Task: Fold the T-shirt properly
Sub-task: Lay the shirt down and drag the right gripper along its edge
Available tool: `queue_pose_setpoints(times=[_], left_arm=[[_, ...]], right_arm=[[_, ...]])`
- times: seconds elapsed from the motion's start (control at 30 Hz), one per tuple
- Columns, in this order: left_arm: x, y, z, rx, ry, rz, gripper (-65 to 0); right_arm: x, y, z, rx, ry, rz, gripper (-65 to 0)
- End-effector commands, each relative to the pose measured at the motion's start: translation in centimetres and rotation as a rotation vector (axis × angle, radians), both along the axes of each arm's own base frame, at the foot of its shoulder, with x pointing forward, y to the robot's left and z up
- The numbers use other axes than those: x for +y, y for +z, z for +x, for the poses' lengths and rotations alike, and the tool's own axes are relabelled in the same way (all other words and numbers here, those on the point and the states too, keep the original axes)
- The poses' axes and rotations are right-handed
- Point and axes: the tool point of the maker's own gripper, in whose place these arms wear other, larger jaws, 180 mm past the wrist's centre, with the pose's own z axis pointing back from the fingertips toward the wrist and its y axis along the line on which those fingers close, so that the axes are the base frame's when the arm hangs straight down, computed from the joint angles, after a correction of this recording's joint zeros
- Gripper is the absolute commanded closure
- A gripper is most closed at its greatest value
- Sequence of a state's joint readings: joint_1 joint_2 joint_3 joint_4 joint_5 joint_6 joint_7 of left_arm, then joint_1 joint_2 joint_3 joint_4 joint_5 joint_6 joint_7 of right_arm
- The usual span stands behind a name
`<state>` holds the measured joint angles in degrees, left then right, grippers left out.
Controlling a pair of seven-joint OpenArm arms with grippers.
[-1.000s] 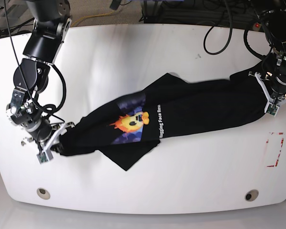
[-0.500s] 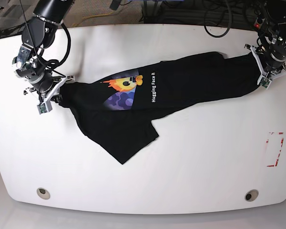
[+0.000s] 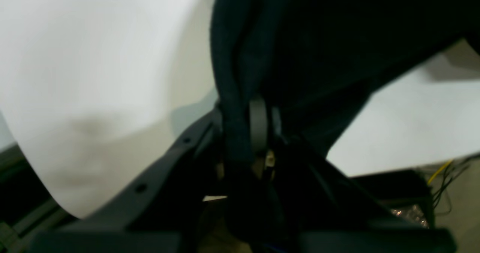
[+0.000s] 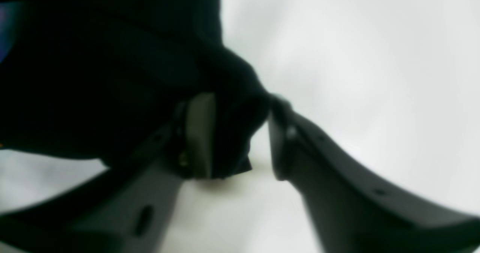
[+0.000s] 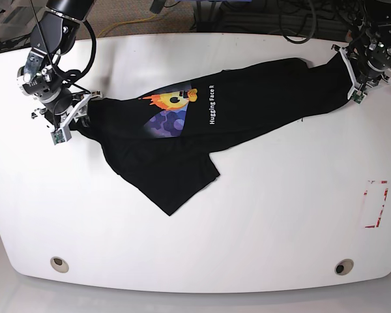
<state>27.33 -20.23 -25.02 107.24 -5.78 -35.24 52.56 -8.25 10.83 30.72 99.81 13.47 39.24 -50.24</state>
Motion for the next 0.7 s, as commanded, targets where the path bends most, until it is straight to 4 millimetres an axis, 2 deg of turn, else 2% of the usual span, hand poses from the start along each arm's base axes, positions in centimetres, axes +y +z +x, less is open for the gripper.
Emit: queue_pose_setpoints(times=[0.0,0.07,0.1,0.27,0.53,0.67], left_arm=[[0.4,0.9,0.6,-0.025,-0.015,0.018,-3.9],[0.3,1.0,0.6,-0.025,-0.03,0.019,-3.8],[0.2,1.0,0.6,-0.024,-0.036,0.017,-3.8],[0.0,0.9,0.7,-0.024,-0.041,0.014,-3.8],[-0.1,1.0,0.7,-0.027,-0.044,0.011,-3.6],[-0.1,1.0,0.8,-0.03,-0.043,0.01,-3.6]], right_arm=[[-0.2,2.9,1.2,-0.077,0.022,-0.041,-39.6],[-0.2,3.9,1.5,-0.088,0.027,-0.065,-47.9],[-0.1,4.3,1.5,-0.093,0.029,-0.073,-49.6],[-0.1,6.0,3.8,-0.148,0.033,-0.075,-50.3],[-0.4,3.8,9.0,-0.087,0.034,0.028,-50.3],[1.1,1.9,10.8,-0.02,0.086,0.066,-50.3]])
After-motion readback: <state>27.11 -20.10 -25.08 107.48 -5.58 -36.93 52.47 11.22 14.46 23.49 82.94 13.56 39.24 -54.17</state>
